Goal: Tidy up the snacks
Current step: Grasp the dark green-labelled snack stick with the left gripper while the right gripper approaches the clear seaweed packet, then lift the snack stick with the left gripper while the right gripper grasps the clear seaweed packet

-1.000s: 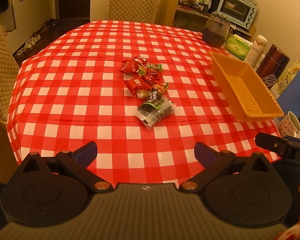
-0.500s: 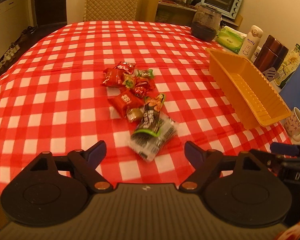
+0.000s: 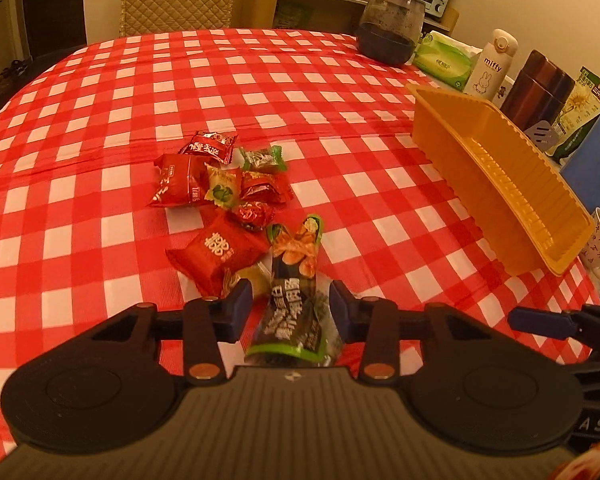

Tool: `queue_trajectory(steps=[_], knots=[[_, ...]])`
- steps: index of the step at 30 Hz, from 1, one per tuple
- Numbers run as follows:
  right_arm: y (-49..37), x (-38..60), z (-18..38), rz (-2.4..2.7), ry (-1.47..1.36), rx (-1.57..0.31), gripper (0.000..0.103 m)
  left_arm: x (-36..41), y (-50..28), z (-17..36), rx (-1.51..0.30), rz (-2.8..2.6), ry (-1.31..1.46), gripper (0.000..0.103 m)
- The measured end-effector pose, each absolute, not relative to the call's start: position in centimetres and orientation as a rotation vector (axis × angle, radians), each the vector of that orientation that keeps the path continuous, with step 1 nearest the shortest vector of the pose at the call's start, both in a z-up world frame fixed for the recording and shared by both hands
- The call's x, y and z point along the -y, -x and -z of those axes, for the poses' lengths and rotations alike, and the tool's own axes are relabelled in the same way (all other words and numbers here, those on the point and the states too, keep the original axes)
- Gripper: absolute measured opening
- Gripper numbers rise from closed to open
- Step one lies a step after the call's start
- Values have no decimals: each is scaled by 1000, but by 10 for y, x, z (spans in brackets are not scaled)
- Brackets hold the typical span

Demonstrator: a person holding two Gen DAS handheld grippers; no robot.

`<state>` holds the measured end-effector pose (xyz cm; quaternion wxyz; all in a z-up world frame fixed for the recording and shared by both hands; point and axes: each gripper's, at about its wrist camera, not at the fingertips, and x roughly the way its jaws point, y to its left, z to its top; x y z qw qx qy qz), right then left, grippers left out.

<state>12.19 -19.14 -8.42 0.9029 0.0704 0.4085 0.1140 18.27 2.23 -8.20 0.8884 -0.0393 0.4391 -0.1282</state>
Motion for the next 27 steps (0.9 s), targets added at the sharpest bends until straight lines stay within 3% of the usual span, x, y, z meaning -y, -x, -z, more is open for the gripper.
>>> queue_trajectory(steps=[4,6,20,27], knots=[[-128,186,90,-237,-151,-851,68,-24,-193,90,-931,299,77,33],[-131,182,93,-241,-151,-854,68,-25,-194,89,-924,309,72,23],[-138,148,98,-301,-120,-857,68,-54,-143,81,-945,300,-61,23],[-139,149,94,-269,-109,-841,68,-33,-136,85,-928,355,-93,23]])
